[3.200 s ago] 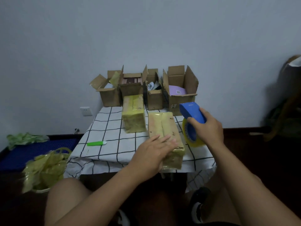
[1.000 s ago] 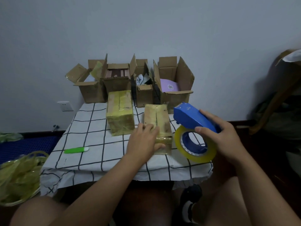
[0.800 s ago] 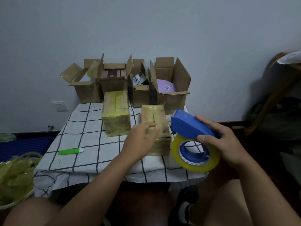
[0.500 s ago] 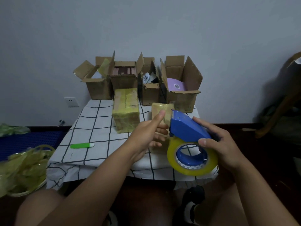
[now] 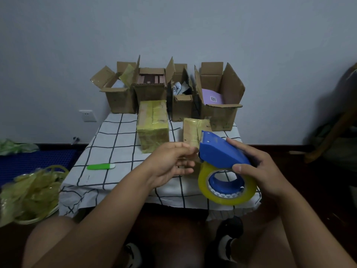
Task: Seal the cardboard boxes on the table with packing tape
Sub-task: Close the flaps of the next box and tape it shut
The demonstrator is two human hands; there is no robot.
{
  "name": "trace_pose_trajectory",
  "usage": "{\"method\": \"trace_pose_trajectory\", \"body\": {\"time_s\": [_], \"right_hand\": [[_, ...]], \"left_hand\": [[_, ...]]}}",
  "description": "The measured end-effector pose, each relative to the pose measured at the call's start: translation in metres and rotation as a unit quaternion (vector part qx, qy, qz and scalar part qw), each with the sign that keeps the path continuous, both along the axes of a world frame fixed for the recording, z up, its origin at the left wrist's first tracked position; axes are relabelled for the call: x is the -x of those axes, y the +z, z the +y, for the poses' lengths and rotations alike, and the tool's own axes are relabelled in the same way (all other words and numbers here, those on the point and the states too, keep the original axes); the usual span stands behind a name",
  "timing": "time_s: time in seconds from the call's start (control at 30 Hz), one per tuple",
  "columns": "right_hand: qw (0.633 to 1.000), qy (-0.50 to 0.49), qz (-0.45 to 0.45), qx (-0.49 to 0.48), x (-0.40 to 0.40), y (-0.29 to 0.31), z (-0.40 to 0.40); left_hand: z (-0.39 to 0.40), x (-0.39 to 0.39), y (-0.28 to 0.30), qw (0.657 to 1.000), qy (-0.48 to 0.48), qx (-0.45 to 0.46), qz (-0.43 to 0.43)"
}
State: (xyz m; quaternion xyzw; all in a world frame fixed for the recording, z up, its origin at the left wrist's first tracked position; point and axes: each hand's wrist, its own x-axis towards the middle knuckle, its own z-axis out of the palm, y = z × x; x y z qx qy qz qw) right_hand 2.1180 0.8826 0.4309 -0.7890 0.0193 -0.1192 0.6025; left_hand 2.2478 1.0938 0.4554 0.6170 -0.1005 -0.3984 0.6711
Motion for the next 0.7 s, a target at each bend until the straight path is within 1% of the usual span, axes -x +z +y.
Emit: {"method": "trace_pose_trajectory", "body": {"time_s": [0.07, 0.13, 0.27, 0.33, 0.53, 0.7], "right_hand": [[1.000, 0.006, 0.001, 0.018, 0.001, 0.002, -0.002], [0.999, 0.011, 0.004, 0.039, 0.000, 0.006, -0.004], [0.997, 0.024, 0.007, 0.074, -0.003, 0.017, -0.009], [0.994, 0.034, 0.020, 0.104, -0.005, 0.025, -0.016], [0.984, 0.048, 0.050, 0.162, -0.003, 0.040, -0.045], [0.979, 0.049, 0.073, 0.186, 0.001, 0.037, -0.064]], "left_hand": [[-0.003, -0.001, 0.001, 1.000, 0.010, -0.020, 0.005], [-0.006, -0.001, 0.002, 0.999, 0.017, -0.047, -0.018], [-0.013, -0.004, -0.001, 0.983, 0.057, -0.102, -0.144], [-0.016, -0.007, -0.002, 0.974, 0.072, -0.111, -0.183], [-0.029, -0.011, -0.005, 0.962, 0.082, -0.128, -0.227], [-0.027, -0.021, -0.013, 0.948, 0.120, -0.161, -0.247]]}}
